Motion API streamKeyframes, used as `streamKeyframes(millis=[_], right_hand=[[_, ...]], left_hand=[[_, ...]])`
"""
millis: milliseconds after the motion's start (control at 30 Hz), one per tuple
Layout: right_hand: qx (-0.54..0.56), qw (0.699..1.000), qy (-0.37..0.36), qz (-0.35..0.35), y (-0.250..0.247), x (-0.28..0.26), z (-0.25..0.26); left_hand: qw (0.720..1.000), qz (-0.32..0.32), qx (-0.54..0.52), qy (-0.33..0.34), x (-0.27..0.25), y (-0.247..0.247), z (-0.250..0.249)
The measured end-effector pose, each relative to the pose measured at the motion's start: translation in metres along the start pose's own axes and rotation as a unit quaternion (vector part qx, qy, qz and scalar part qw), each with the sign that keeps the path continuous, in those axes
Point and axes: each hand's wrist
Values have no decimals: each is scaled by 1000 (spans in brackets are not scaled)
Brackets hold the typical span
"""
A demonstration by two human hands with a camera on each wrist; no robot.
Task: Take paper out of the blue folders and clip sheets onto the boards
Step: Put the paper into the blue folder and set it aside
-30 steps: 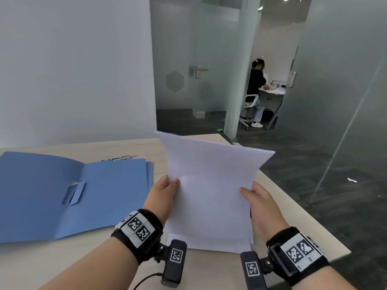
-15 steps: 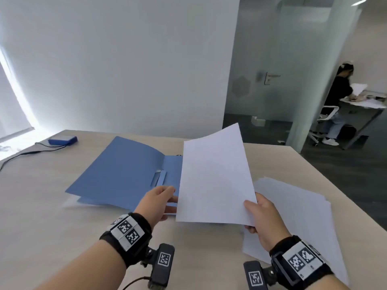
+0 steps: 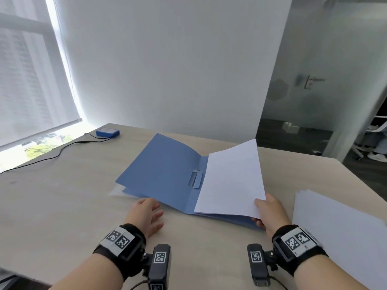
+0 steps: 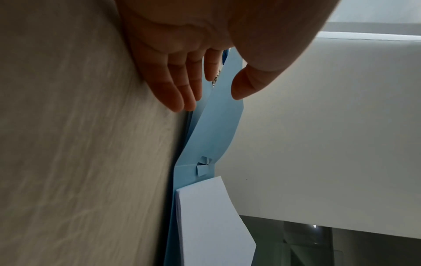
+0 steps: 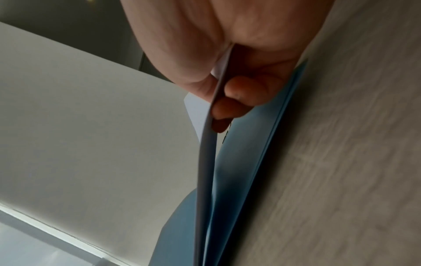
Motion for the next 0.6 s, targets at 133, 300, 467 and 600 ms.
streamKeyframes(millis=[133,300,467,600], right_hand=[[-2,1000,9,10,8,12,-1],[-7,999,10,30,17,19,-3],[-1,999,22,46,20,18,-9],[4,998,22,51,20,16,-14]], left_hand=[[1000,6,21,2,3,8,-4],[999,41,14,22,8,23,-8],[995,90,8,39,11,41,-1],[994,102,11,43,15,51,4]])
Point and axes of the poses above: each hand's wrist, its own x-axis towards the middle knuckle, its own y-axis out of the palm, z = x × y, and after that the axes turned 10 degrees about -y, right-handed
